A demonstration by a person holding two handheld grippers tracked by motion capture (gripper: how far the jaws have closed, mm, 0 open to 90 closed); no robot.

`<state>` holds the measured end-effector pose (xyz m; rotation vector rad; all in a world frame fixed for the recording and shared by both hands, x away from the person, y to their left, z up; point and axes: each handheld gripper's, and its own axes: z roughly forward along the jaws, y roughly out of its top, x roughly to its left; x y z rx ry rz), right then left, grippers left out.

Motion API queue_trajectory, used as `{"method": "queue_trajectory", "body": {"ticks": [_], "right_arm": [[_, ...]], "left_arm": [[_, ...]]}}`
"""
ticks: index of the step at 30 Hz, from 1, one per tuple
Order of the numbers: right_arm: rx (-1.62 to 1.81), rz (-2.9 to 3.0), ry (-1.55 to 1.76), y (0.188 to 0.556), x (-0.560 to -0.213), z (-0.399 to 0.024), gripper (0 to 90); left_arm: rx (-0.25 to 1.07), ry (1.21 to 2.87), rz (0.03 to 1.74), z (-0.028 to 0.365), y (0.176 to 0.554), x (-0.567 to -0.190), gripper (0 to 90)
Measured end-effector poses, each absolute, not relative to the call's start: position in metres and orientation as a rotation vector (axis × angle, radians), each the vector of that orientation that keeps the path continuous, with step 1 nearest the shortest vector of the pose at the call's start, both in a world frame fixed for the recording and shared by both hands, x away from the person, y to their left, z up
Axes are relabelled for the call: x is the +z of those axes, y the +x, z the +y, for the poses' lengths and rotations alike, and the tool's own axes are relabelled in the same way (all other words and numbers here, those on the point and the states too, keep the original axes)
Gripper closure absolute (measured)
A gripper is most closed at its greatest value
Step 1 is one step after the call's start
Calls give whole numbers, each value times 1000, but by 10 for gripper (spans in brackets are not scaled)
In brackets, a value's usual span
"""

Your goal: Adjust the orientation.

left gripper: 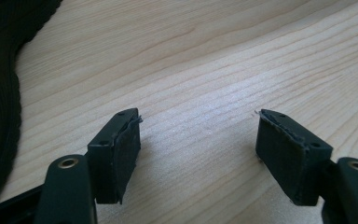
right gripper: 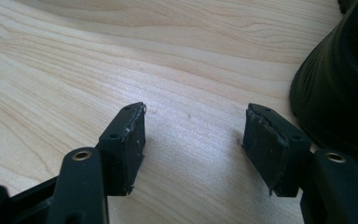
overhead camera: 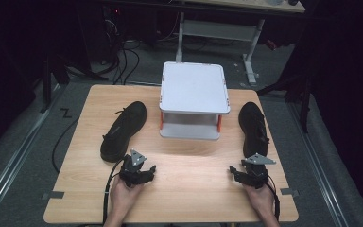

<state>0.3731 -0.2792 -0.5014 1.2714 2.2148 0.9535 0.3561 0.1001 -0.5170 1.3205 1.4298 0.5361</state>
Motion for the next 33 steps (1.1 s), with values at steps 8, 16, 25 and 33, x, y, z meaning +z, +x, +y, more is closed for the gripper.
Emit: {"method": "queue_trajectory", "body": {"ticks": [8,16,25,33], "right_arm": [[954,2215,1272,373,-501,-279,385],[953,2214,1273,373,-501,-279,382],[951,2212,1276,373,-501,-279,378],[951,2212,1275,373,-501,-279,378]], "left_arm": [[530,1324,1422,100,356,-517,335],[533,1320,1430,100,354,-517,307],[534,1331,1439,101,351,-515,345],[522,1332,1427,103,346,-510,358]]}}
